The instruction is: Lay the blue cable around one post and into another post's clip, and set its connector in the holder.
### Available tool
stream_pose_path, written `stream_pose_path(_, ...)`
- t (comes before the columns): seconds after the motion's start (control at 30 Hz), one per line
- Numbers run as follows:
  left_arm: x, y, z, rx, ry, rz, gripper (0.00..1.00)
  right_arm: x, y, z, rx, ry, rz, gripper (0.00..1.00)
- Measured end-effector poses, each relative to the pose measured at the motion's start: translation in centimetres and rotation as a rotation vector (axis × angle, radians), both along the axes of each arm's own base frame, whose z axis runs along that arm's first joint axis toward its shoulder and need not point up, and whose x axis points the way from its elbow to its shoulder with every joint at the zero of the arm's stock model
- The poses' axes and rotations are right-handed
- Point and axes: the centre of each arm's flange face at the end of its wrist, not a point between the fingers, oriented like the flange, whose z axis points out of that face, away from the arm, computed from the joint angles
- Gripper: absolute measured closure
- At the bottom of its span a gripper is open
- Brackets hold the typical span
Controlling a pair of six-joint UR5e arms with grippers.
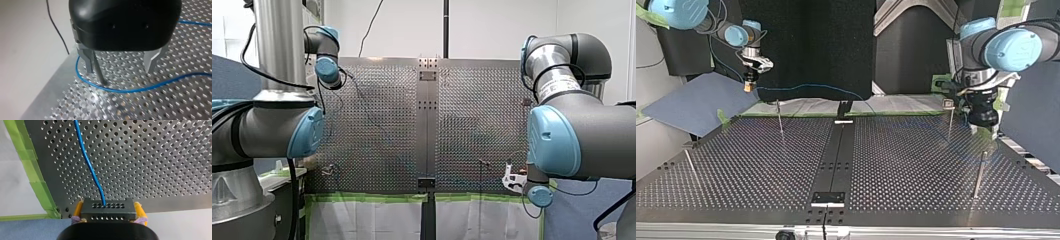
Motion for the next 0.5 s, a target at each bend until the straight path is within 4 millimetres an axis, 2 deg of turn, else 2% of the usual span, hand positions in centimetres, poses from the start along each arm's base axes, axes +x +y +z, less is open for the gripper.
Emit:
stream_pose_path(0.3, 1.1, 1.2, 1.5, -0.070, -0.084, 0.012, 0.01, 0.2, 0.1, 0.0, -0.002, 0.007, 0.005, 1.00)
stream_pose_path(0.5, 1.7, 1.9, 0.8, -0.121, -0.085, 0.013, 0.01, 0.4, 0.1, 0.0, -0.002, 0.008, 0.008, 1.00)
